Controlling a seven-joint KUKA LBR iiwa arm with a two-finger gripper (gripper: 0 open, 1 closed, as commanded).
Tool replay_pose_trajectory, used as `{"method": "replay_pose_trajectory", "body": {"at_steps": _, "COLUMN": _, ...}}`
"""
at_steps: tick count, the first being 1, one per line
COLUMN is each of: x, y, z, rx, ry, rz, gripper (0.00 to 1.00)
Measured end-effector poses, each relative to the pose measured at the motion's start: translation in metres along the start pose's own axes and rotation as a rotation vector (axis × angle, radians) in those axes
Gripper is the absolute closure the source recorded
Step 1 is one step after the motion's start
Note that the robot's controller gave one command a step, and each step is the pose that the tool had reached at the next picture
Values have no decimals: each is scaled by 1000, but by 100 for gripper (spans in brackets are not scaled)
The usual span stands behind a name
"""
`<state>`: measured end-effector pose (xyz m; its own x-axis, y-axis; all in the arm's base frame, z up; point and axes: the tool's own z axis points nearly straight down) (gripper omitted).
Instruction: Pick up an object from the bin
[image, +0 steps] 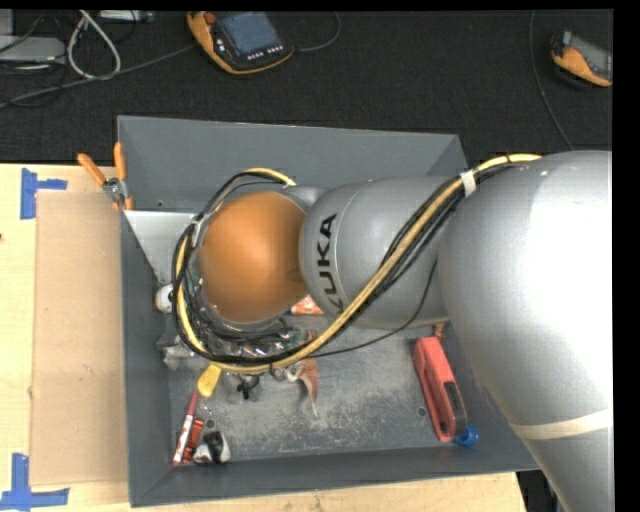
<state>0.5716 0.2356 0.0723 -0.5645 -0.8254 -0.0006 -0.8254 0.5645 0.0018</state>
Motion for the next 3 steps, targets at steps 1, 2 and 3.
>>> {"method": "replay_pose_trajectory", "body": {"at_steps": 1, "x": -5, "y": -16, "z": 3, "rx": 0, "ry": -3, "rz": -49, "gripper": 100}}
{"method": "replay_pose_trajectory", "body": {"at_steps": 2, "x": -5, "y": -16, "z": 3, "rx": 0, "ry": -3, "rz": -48, "gripper": 100}}
{"method": "replay_pose_trajectory", "body": {"at_steps": 3, "x": -5, "y": -16, "z": 1, "rx": -1, "ry": -4, "rz": -45, "gripper": 100}}
